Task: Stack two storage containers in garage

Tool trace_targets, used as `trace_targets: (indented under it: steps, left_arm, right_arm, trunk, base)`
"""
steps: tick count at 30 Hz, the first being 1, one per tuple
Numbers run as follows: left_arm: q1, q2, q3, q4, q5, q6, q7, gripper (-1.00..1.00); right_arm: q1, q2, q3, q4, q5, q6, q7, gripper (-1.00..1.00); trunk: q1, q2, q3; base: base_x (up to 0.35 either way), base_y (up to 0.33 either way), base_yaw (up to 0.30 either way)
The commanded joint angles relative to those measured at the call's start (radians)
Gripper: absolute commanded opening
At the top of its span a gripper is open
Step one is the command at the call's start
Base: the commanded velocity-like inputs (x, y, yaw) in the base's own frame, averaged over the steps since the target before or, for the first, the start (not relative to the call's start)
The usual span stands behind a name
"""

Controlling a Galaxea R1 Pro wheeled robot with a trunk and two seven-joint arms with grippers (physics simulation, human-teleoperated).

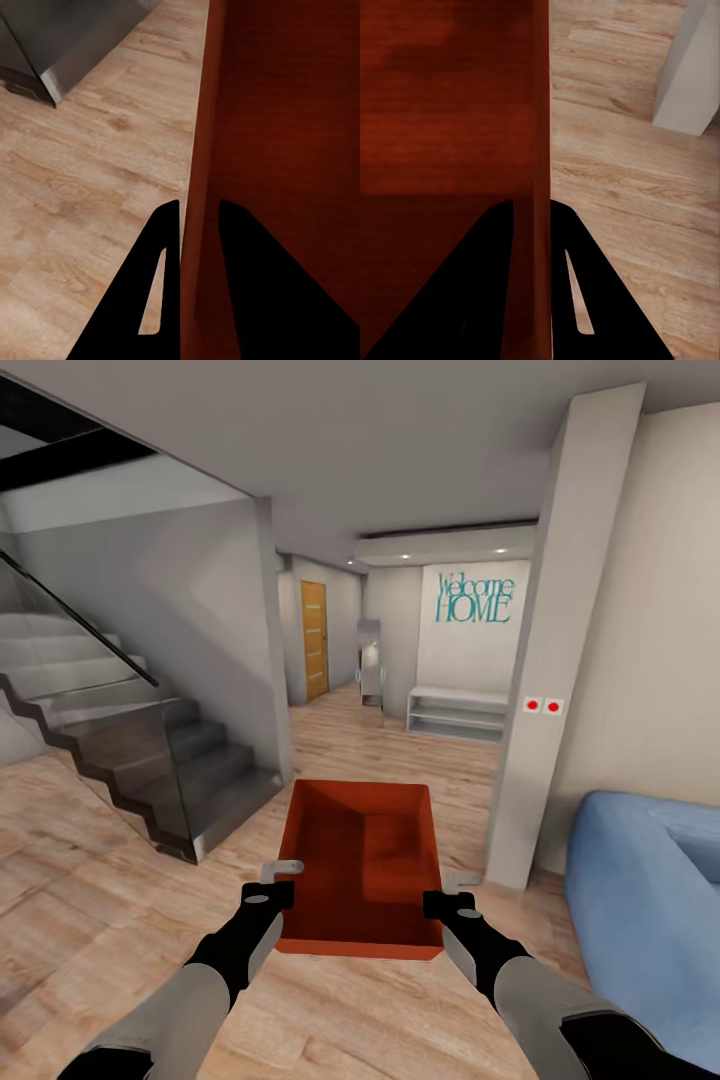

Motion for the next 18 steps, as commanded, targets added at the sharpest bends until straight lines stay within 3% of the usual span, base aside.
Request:
trace_targets:
  steps: [1,18]
  left_arm:
    - [0.001,0.011,-0.006,0.001,-0.004,0.01,0.012,-1.0]
    - [0.001,0.011,-0.006,0.001,-0.004,0.01,0.012,-1.0]
  right_arm:
    - [-0.001,-0.017,-0.001,-0.004,0.01,-0.003,-0.012,-1.0]
    - [-0.001,-0.017,-0.001,-0.004,0.01,-0.002,-0.012,-1.0]
  trunk:
    - [0.001,-0.001,0.0]
    - [0.001,-0.001,0.0]
  base:
    - [0.324,0.0,0.0]
    - [0.324,0.0,0.0]
